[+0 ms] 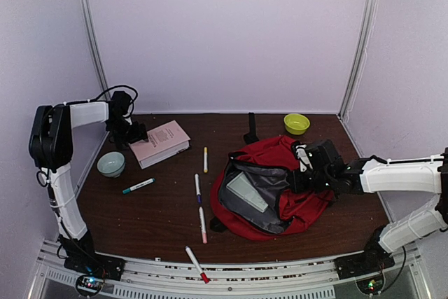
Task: Pack the student bag
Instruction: Move the book to the center of the board.
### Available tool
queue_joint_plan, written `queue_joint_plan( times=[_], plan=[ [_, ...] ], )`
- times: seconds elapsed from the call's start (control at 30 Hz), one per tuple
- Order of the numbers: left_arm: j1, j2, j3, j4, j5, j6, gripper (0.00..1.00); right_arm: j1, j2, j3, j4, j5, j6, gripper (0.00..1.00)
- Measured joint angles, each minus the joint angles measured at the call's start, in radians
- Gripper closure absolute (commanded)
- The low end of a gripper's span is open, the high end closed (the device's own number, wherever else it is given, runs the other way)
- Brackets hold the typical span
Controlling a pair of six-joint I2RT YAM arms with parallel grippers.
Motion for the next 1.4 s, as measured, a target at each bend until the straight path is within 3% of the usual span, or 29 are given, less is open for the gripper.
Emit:
queue_joint_plan(
  times=[0.3,0.77,1.27,1.4],
  plan=[
    [0.036,0.072,0.045,0.024,0.036,-0.071,0.11,-0.001,0.000,0.000,0.000,-0.004,0.000,1.00],
    [0.048,0.114,0.037,0.111,0.187,-0.105,0.54,-0.006,0.000,0.000,0.001,-0.014,0.000,1.00],
    [-0.051,0.120,0.050,0.084,0.269,0.087,0.57,-0.007,0.000,0.000,0.001,-0.014,0.000,1.00],
    [-0.101,0.114,0.053,0.058,0.283,0.157,0.50,-0.007,0.000,0.000,0.001,-0.014,0.000,1.00]
  ],
)
